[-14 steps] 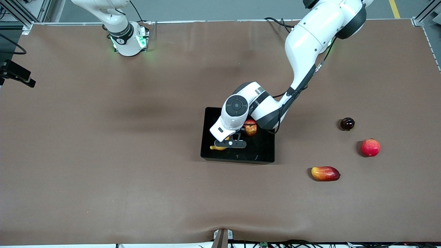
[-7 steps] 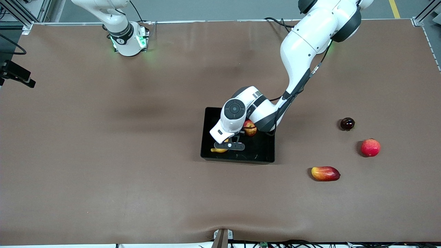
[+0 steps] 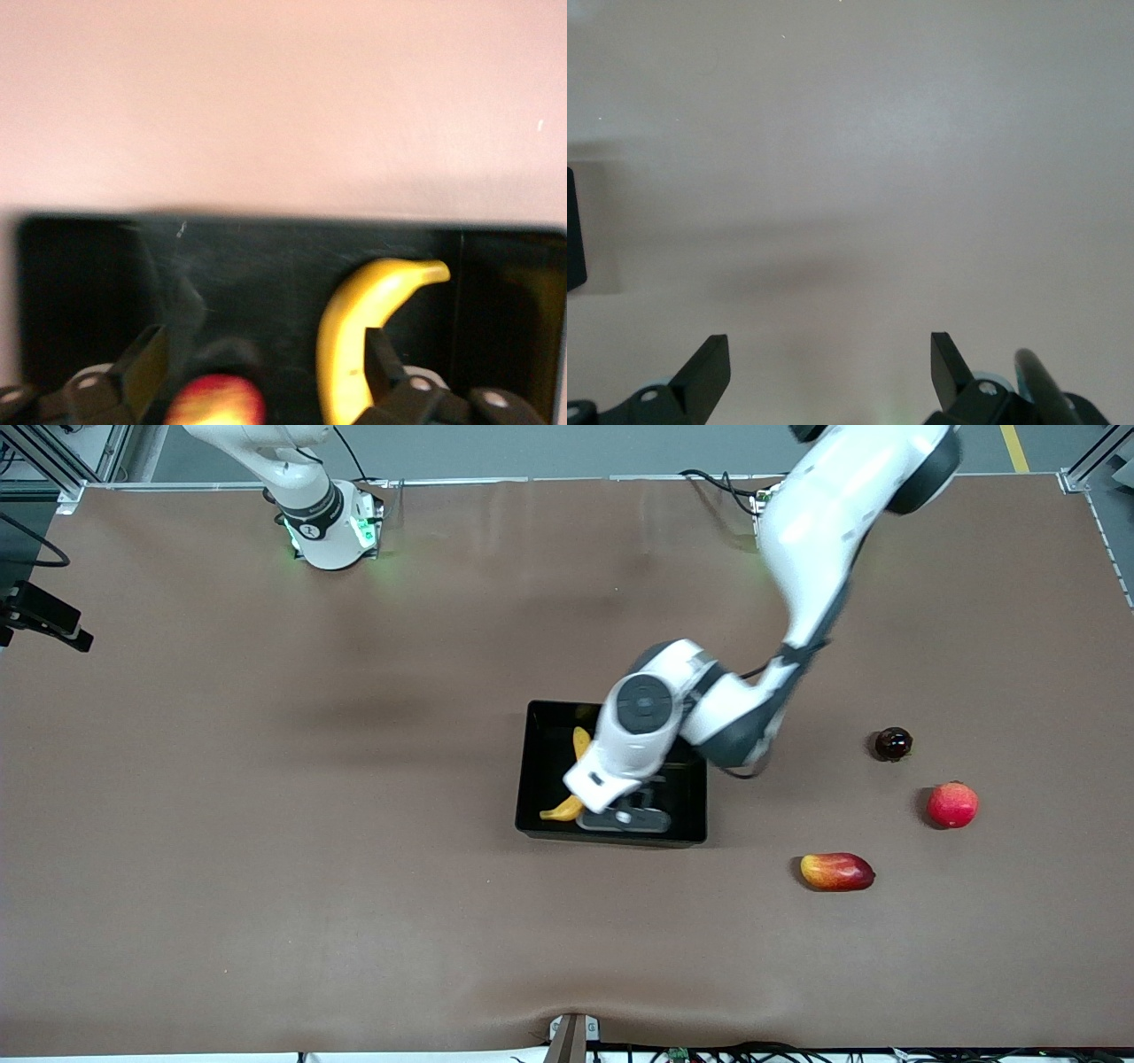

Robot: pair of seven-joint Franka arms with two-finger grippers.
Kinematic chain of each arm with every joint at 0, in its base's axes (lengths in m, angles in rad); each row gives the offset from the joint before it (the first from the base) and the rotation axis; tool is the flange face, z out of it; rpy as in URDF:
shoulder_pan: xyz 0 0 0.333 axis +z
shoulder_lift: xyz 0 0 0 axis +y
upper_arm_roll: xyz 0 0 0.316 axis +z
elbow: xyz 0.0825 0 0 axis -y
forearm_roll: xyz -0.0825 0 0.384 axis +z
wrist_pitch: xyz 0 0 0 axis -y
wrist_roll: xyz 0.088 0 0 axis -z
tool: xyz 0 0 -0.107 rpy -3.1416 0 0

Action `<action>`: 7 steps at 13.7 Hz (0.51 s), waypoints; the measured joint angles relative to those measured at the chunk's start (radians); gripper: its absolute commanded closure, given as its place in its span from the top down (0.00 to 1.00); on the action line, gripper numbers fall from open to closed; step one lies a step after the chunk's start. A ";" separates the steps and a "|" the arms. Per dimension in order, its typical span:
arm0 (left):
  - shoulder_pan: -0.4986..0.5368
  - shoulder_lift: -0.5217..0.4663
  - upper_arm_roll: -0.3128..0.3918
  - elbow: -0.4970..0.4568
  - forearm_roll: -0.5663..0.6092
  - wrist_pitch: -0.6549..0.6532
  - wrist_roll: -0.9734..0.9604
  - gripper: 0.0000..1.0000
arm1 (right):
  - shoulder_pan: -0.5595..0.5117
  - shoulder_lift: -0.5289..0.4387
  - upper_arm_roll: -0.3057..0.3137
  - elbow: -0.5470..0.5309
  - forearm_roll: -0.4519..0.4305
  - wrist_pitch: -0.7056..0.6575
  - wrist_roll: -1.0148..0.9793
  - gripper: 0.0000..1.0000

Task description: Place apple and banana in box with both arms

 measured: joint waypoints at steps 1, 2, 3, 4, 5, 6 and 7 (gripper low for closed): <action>0.048 -0.066 -0.006 0.000 0.000 -0.066 0.038 1.00 | 0.000 0.000 0.001 0.000 0.000 0.000 0.000 1.00; 0.094 -0.131 -0.008 -0.002 0.000 -0.132 0.058 1.00 | 0.000 0.000 0.002 0.000 0.000 0.000 0.000 1.00; 0.140 -0.190 -0.011 -0.005 0.000 -0.193 0.069 1.00 | 0.000 0.001 0.002 0.000 0.000 0.000 0.000 1.00; 0.181 -0.239 -0.013 -0.008 -0.001 -0.237 0.074 1.00 | 0.000 0.001 0.002 0.000 0.000 0.000 0.000 1.00; 0.219 -0.280 -0.014 -0.011 -0.001 -0.274 0.074 1.00 | 0.000 0.001 0.003 0.000 0.000 0.000 0.000 1.00; 0.255 -0.315 -0.015 -0.013 -0.005 -0.314 0.075 1.00 | 0.000 0.001 0.003 0.000 0.000 0.000 0.000 1.00; 0.287 -0.345 -0.015 -0.015 -0.017 -0.353 0.075 1.00 | 0.000 0.001 0.003 0.000 0.000 0.000 0.000 1.00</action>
